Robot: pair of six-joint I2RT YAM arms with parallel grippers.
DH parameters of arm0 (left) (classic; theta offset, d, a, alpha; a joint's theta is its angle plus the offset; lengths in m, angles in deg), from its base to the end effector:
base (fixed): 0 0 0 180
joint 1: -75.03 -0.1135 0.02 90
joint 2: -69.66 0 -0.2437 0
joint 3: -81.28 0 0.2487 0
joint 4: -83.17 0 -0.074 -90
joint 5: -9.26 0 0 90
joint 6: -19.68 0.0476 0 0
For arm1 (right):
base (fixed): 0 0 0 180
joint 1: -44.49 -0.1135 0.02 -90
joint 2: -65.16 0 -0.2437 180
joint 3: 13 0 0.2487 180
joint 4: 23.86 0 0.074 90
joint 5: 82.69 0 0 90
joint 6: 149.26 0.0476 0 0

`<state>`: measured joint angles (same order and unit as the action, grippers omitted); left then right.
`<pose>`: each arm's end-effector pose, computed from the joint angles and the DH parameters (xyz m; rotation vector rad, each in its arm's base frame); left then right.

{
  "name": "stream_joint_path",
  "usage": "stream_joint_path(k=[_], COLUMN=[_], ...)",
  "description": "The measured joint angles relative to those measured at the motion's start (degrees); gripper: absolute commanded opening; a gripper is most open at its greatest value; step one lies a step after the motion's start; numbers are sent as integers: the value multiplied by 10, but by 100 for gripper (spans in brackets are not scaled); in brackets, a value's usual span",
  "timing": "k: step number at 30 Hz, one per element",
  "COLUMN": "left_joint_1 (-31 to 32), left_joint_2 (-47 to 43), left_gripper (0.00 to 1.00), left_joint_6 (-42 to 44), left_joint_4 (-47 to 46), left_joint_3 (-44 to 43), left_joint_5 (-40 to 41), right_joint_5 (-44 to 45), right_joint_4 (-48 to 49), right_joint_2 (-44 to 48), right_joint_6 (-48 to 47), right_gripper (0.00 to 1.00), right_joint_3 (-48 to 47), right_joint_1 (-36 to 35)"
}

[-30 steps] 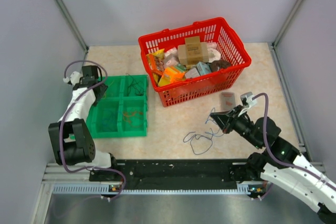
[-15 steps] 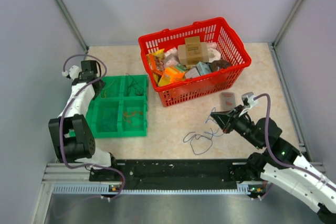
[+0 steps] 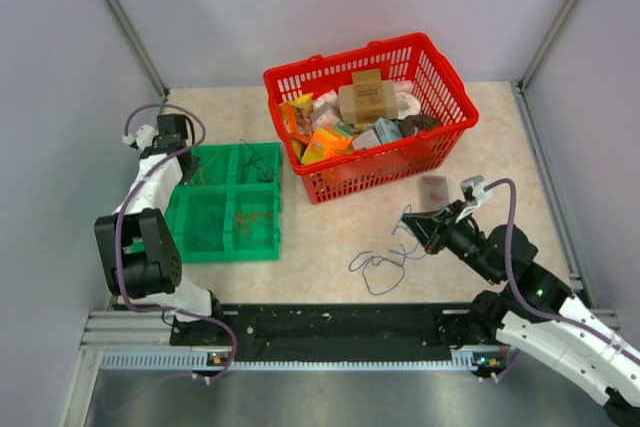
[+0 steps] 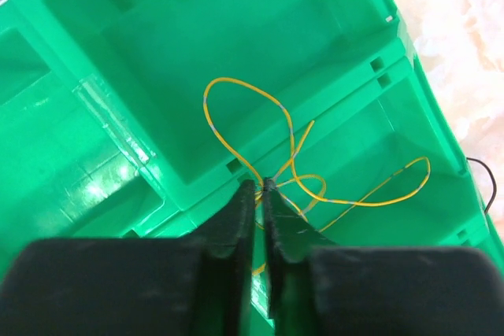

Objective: Untangle the cables

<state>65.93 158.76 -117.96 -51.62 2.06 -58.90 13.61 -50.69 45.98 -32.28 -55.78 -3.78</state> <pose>0.3219 0.0695 0.2176 -1.2901 2.0773 0.1912 0.0963 0.1001 0.2863 -0.2278 1.6920 0.9095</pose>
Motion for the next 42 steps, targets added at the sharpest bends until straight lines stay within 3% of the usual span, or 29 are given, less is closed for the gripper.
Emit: stream_joint_path(k=[7,12,22,24,27,32,33,35,39,42], left_joint_1=[16,38,40,40,40,40,40,40,40,40], left_joint_2=[-23,-42,31,33,24,-20,-29,-38,-26,15], left_gripper=[0,0,0,9,35,57,71,84,86,82], left_joint_6=[21,33,39,41,45,45,45,42,24,8], left_joint_4=[-42,-88,-116,-107,-95,-77,-75,-68,-47,-21], left_joint_3=[27,52,48,48,42,40,40,33,4,-40], left_joint_5=[-27,-89,-122,-120,-113,-103,-102,-95,-76,-68], right_joint_5=[0,0,0,0,0,0,0,-1,-1,0], right_joint_4=[1,2,1,1,0,1,2,3,5,2], right_joint_2=[0,0,0,0,0,0,0,0,1,7], right_joint_6=[0,0,0,0,0,0,0,0,0,0], right_gripper=[0,0,0,0,0,0,0,0,0,0], right_joint_3=[3,3,3,4,3,4,4,5,9,11], right_joint_1=[0,0,0,0,0,0,0,0,0,0])
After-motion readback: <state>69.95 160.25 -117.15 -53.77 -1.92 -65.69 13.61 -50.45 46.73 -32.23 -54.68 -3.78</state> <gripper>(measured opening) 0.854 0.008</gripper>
